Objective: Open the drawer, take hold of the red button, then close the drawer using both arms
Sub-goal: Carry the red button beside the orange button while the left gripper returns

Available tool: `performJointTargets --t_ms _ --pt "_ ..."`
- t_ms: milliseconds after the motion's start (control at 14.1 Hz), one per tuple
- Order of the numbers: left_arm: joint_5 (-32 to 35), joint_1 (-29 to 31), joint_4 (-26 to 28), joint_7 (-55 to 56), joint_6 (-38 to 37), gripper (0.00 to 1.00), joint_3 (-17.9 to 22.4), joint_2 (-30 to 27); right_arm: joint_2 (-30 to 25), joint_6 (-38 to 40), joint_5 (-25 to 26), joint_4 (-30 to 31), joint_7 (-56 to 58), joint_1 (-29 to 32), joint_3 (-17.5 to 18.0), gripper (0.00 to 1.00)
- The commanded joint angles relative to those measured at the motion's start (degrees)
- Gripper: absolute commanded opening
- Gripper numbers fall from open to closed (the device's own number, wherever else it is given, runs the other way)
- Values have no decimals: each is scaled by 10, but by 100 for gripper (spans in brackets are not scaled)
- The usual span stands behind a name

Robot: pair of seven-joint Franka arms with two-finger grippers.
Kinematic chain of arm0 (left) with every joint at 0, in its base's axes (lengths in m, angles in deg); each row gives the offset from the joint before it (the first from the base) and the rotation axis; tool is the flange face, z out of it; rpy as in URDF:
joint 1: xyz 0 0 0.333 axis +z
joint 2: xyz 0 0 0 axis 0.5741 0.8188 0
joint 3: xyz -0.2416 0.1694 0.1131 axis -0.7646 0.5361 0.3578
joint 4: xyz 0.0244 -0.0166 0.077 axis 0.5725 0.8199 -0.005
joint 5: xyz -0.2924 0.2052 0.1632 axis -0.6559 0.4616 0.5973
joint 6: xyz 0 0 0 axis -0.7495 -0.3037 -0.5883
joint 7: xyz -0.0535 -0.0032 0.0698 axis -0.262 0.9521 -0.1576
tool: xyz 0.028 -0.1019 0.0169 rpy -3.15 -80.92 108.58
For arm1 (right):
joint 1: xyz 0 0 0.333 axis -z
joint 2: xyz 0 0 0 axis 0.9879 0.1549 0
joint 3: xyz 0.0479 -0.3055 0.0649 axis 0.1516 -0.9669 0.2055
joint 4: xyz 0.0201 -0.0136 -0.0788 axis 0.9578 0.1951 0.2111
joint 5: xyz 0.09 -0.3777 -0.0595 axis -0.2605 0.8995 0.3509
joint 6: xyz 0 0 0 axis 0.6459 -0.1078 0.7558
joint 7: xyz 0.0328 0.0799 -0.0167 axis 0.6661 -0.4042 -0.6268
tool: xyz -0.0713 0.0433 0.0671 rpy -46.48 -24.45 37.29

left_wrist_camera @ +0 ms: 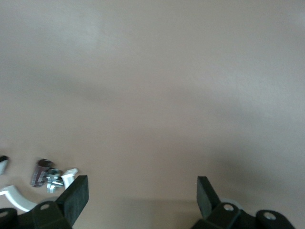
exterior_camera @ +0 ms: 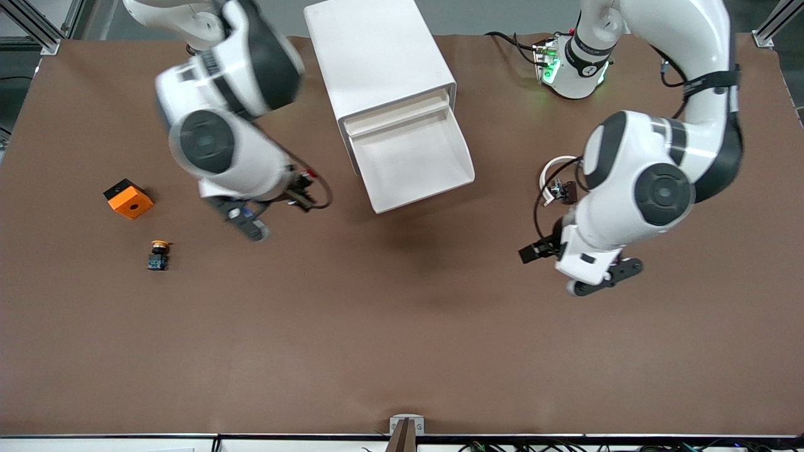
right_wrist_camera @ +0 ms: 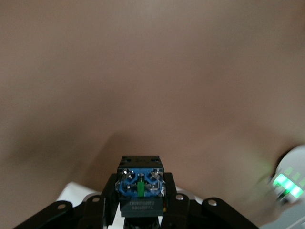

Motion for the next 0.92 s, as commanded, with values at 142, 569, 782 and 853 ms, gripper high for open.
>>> performJointTargets --t_ms 142,569,782,853 --pt "14 -73 132 55 120 100 -11 -30 6 -78 83 49 375 120 11 17" --pt "7 -117 181 113 127 100 -53 -28 7 -278 119 196 505 176 11 17" --pt "7 -117 195 149 130 100 -87 -28 7 -350 118 251 561 193 11 17" --pt "7 -117 196 150 130 100 -98 -27 8 -373 118 263 575 198 11 17"
